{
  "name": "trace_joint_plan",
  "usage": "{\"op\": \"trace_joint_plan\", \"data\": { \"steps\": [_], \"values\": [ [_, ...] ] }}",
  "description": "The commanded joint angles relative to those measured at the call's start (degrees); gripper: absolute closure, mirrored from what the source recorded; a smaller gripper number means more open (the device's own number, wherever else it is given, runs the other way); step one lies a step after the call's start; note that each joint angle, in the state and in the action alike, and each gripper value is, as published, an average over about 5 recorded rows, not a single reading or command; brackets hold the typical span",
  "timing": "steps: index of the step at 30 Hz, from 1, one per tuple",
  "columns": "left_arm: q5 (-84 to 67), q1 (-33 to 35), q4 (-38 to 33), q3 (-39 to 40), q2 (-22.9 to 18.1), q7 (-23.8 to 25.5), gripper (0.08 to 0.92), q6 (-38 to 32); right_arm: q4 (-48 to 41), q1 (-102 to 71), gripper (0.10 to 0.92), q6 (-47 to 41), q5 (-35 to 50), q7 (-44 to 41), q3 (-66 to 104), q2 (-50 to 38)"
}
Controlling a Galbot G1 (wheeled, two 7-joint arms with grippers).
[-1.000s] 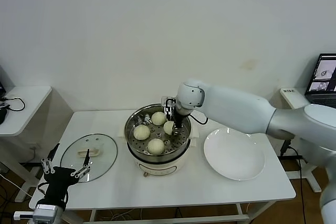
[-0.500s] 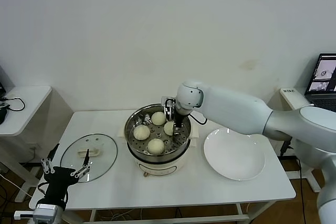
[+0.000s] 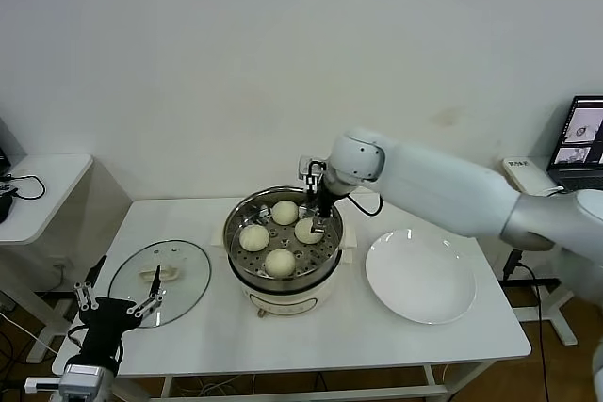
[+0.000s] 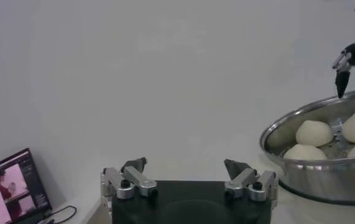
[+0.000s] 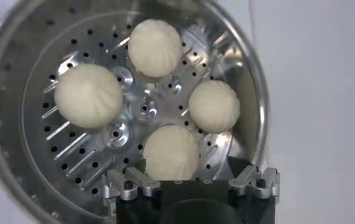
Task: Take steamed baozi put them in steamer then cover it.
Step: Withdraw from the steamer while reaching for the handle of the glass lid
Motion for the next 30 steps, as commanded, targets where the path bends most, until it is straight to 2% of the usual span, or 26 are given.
{"op": "trace_joint_plan", "data": {
  "steps": [1, 6, 10, 16, 22, 26, 30],
  "values": [
    [-1.11, -0.26, 0.68, -0.27, 0.16, -0.18, 0.177, -0.61, 14.48, -6.85, 0.203, 3.72, 11.36, 24.54, 6.52, -12.27],
    [-1.09, -0.24, 1.6, 0.07, 0.04, -0.11, 0.177, -2.09, 20.22, -21.9, 0.203, 13.55, 18.72, 42.77, 17.49, -15.83],
    [-0.9, -0.28, 1.86, 0.56, -0.12, 0.01, 0.177, -4.42, 21.53, -35.36, 0.203, 21.28, 13.5, 47.73, 29.79, -15.83],
    [-0.62, -0.19, 2.75, 0.91, -0.86, -0.15, 0.177, -6.82, 20.58, -56.13, 0.203, 36.95, -2.31, 49.67, 49.5, -12.32],
    [1.16, -0.54, 4.82, 1.52, -1.26, -0.79, 0.177, -8.36, 20.14, -75.93, 0.202, 53.71, -14.36, 49.05, 69.88, -2.98],
    [4.71, -1.3, 7.38, 2.21, -1.27, -1.51, 0.177, -9.1, 22.43, -85.36, 0.203, 58.62, -18.82, 46.39, 81.5, 5.65],
    [14.24, -2.22, 11.85, 1.71, 0.05, -1.25, 0.177, -10.14, 26.29, -94.17, 0.202, 57.37, -18.52, 43.43, 89.76, 12.38]
  ]
}}
